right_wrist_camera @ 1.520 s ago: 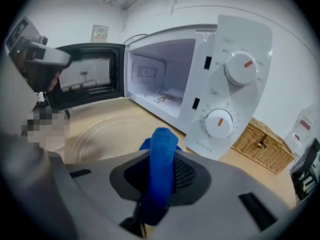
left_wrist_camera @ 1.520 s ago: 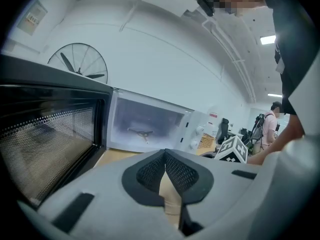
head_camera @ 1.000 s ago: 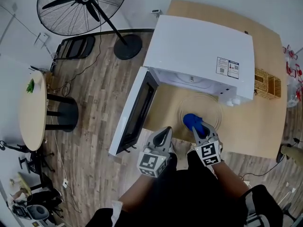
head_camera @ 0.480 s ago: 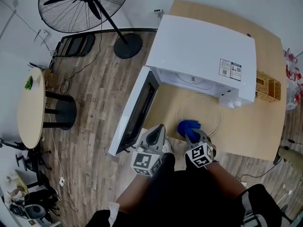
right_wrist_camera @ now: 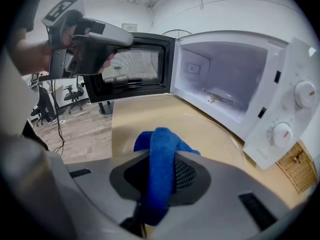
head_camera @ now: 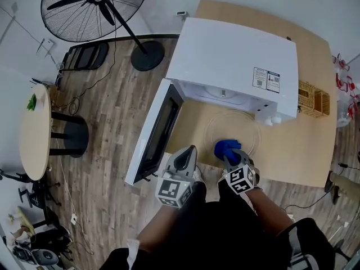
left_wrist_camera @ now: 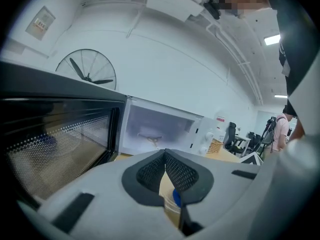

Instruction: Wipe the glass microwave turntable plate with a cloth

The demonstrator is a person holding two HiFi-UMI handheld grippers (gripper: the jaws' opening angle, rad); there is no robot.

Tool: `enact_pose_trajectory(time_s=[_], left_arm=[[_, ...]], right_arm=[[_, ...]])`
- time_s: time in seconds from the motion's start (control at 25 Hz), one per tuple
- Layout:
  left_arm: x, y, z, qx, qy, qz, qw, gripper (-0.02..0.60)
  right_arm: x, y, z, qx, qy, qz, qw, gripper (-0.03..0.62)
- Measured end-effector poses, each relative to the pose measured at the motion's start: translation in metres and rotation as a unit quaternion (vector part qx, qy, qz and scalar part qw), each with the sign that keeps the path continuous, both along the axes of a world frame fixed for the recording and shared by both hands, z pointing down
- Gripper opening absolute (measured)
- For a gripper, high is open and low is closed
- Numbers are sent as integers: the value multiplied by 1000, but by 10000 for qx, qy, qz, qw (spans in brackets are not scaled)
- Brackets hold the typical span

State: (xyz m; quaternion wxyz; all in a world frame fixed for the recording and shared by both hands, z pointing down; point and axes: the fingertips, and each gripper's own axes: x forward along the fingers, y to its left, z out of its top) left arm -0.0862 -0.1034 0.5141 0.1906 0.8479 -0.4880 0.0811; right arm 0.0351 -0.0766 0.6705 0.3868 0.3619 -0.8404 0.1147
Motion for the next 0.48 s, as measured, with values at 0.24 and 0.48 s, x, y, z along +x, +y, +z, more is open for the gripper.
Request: enact_pose_trajectory(time_s=[0.24,0.48], left_arm=[[15,1,2,-21,14,175,9998,2],[36,-4,-6,95,68,352,9993,2]], right_arm=[[36,-2,2,9,293,283,9992,64],[73,-6,4,11,504,674,9965,66]])
